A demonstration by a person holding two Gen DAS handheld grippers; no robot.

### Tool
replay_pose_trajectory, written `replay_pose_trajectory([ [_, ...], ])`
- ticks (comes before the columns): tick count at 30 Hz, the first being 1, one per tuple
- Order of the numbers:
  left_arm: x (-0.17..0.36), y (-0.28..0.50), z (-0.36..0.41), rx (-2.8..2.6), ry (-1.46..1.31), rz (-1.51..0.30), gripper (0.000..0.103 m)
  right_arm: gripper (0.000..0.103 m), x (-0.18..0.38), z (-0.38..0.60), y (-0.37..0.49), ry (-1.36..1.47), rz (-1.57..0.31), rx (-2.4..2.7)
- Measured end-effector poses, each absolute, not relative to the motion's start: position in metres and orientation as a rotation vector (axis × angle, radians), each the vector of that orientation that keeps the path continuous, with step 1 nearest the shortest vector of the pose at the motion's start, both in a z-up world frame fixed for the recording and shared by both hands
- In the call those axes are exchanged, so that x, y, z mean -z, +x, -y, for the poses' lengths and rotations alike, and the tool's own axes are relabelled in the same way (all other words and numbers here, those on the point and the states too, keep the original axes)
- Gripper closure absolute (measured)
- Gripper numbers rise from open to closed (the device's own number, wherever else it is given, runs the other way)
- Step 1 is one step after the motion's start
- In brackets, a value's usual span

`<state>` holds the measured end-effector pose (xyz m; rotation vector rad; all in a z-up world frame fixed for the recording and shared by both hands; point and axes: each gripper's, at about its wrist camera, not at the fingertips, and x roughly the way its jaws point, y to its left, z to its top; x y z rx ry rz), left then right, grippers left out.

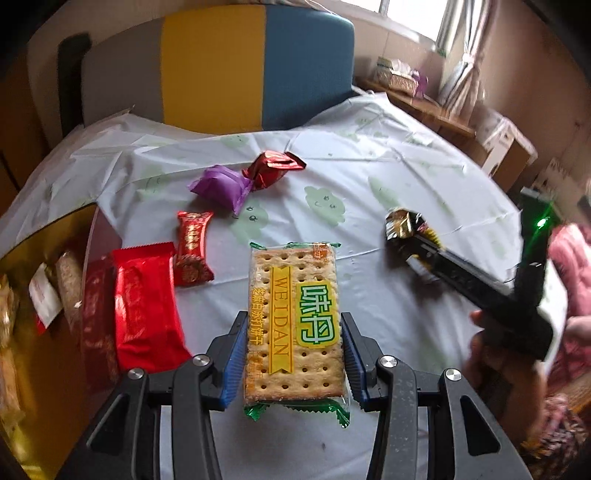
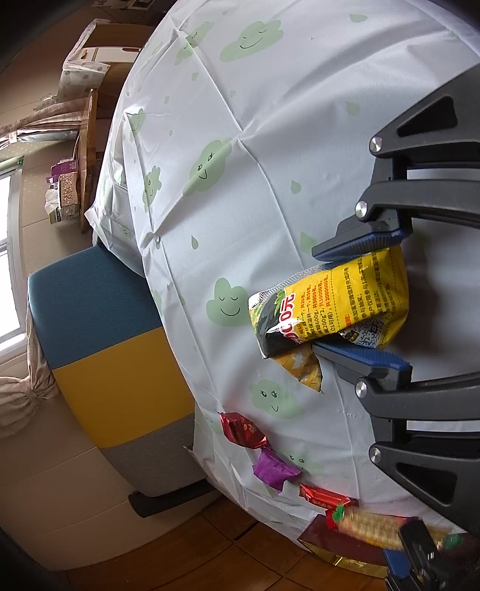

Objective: Organize snacks
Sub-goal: 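Carry the cracker pack into the gold tin and open the left tool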

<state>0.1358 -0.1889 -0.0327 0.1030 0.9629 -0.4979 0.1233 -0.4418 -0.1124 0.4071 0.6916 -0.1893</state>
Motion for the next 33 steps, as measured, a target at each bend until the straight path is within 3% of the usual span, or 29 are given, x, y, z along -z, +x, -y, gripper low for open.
replay_pose_trajectory([
  [16, -0.001, 0.139, 0.071, 0.37, -0.154, -0.928, 0.056, 0.059, 0.112, 0.442, 0.123, 0.403, -0.692, 0.191],
  [33, 0.043, 0.168, -0.06, 0.095, -0.308, -1.034, 0.055, 0.059, 0.113, 0.441, 0.124, 0.395, -0.695, 0.195],
])
